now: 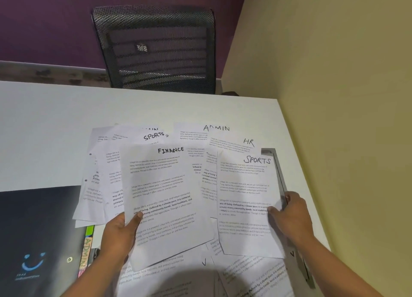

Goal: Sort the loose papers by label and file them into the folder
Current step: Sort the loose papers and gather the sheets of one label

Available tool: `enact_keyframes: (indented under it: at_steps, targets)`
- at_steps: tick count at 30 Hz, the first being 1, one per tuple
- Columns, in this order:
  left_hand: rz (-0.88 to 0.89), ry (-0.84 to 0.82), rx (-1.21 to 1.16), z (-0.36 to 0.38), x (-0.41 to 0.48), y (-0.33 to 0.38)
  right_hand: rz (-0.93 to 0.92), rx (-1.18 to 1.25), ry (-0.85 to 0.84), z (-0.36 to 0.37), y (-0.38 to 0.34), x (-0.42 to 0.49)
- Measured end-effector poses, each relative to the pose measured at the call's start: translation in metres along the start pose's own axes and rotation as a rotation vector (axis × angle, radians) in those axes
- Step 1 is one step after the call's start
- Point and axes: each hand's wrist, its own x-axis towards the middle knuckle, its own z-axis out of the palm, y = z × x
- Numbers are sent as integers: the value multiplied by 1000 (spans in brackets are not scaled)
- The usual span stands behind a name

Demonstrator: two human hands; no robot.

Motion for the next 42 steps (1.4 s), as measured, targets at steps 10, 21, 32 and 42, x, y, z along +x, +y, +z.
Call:
enact_keyframes:
  at_steps: [10,21,32,42]
  targets:
    - [-79,-17,-77,0,-13,16,-271,-303,-22,24,-10,-41]
    - [-26,-237,6,-20,-136,7,54,575,-529,11,-16,-173]
    - [-177,396,497,-37,-196,-64,196,589,-305,-9,74,-225]
    - [-157,266,548,-39,-193,-73,206,669,-255,-24,95,-241]
